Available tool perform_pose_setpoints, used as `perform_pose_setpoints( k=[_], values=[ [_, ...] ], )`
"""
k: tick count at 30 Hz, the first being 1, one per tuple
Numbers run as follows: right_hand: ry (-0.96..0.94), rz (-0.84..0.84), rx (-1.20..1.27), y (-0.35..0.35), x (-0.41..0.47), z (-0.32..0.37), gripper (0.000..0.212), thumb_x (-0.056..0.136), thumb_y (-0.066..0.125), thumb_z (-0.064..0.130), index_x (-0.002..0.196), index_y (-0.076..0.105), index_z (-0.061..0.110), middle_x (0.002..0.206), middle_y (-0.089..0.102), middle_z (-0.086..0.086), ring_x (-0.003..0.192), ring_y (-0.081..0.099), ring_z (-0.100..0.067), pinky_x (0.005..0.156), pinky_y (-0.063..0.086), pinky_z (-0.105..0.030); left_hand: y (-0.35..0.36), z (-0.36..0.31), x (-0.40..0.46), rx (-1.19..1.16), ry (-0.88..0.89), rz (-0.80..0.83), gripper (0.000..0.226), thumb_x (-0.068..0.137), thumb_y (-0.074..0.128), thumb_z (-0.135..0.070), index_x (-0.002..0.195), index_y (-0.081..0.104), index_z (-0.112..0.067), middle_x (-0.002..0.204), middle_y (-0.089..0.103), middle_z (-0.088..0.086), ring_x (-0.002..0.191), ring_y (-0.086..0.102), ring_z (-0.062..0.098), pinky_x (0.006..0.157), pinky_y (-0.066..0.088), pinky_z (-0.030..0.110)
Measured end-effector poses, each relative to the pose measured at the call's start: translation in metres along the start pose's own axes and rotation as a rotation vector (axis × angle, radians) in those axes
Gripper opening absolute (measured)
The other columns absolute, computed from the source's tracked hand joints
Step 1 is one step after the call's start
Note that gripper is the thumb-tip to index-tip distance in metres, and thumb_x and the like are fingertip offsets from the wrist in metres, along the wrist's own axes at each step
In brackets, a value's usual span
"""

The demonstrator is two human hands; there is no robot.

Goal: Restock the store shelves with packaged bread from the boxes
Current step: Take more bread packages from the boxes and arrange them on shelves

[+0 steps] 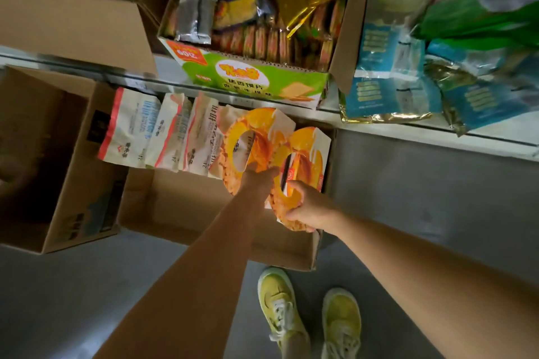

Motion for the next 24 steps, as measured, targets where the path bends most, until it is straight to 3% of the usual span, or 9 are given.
perform_pose_setpoints(
  k=[3,5,7,10,13,16,19,21,24],
  values=[
    [0.045,0.058,0.023,0.014,0.006,-0.012,0.075,0.089,0.067,0.02,0.15,0.026,0.034,0.14,0.045,-0.003,0.107,0.057,-0.022,0.063,0.056,-0.025,0.007,0.0,0.009,0.074,0.017,0.026,0.048,0.092,0.067,-0.016,0.138,0.054,-0.01,0.125,0.063,0.014,0.099,0.058,0.025,0.077,0.039,0.027],
    [0.022,0.029,0.048,0.017,0.004,-0.017,0.078,0.086,0.07,0.017,0.15,0.028,0.033,0.139,0.047,-0.003,0.108,0.057,-0.021,0.068,0.055,-0.024,0.01,-0.001,0.008,0.134,0.0,0.049,0.02,0.089,0.067,-0.011,0.109,0.069,-0.012,0.096,0.065,0.011,0.074,0.052,0.017,0.069,0.039,0.027],
    [-0.004,-0.021,0.043,0.017,-0.001,-0.021,0.081,0.081,0.075,0.019,0.148,0.032,0.032,0.139,0.048,-0.005,0.118,0.054,-0.023,0.083,0.054,-0.029,0.015,-0.003,0.0,0.145,-0.011,0.082,0.007,0.086,0.068,-0.006,0.092,0.069,-0.011,0.081,0.062,0.009,0.071,0.052,0.02,0.071,0.042,0.031],
    [-0.013,-0.123,0.01,0.014,-0.012,-0.028,0.077,0.072,0.081,0.03,0.139,0.042,0.032,0.131,0.042,-0.003,0.121,0.048,-0.022,0.097,0.049,-0.035,0.029,-0.004,-0.01,0.094,-0.039,0.149,0.028,0.082,0.068,-0.002,0.11,0.069,-0.006,0.089,0.062,0.014,0.086,0.057,0.027,0.077,0.047,0.037],
    [-0.063,-0.196,0.071,0.01,-0.026,-0.031,0.069,0.07,0.082,0.032,0.13,0.049,0.029,0.122,0.043,-0.001,0.118,0.049,-0.02,0.096,0.048,-0.032,0.039,-0.014,-0.03,0.063,-0.065,0.166,0.017,0.087,0.062,-0.005,0.1,0.068,-0.012,0.097,0.059,0.011,0.09,0.054,0.024,0.08,0.05,0.034],
    [-0.105,-0.207,0.168,0.006,-0.049,-0.028,0.095,0.069,0.083,0.035,0.147,0.03,0.029,0.134,0.038,0.004,0.127,0.04,-0.016,0.105,0.041,-0.034,0.043,-0.026,-0.053,0.012,-0.095,0.201,0.007,0.09,0.063,-0.011,0.096,0.065,-0.008,0.093,0.056,0.01,0.087,0.053,0.021,0.077,0.051,0.032],
    [-0.147,-0.266,0.254,-0.004,-0.07,-0.023,0.114,0.055,0.077,0.054,0.15,0.017,0.036,0.146,0.038,0.005,0.132,0.042,-0.018,0.106,0.044,-0.043,0.047,-0.044,-0.084,-0.024,-0.107,0.288,0.014,0.093,0.066,-0.022,0.097,0.063,-0.009,0.087,0.057,0.009,0.082,0.054,0.021,0.079,0.053,0.035],
    [-0.139,-0.295,0.257,-0.01,-0.081,-0.026,0.109,0.053,0.074,0.055,0.147,0.02,0.04,0.143,0.045,0.004,0.129,0.047,-0.022,0.101,0.049,-0.049,0.047,-0.059,-0.11,-0.067,-0.104,0.33,0.015,0.094,0.066,-0.024,0.093,0.063,-0.01,0.082,0.058,0.008,0.077,0.055,0.021,0.09,0.053,0.039],
    [-0.135,-0.36,0.22,-0.022,-0.11,-0.018,0.085,0.069,0.068,0.047,0.145,0.033,0.032,0.141,0.051,0.001,0.127,0.052,-0.027,0.098,0.051,-0.051,0.04,-0.085,-0.148,-0.156,-0.076,0.361,0.019,0.094,0.065,-0.027,0.092,0.06,-0.008,0.087,0.058,0.011,0.084,0.058,0.025,0.1,0.051,0.046]
  ],
)
Point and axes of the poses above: each hand's wrist, its own x-axis towards the middle knuckle, its own y-axis out of the palm, z = x × y, the point moved 5 cm from there along x, towards the middle knuckle
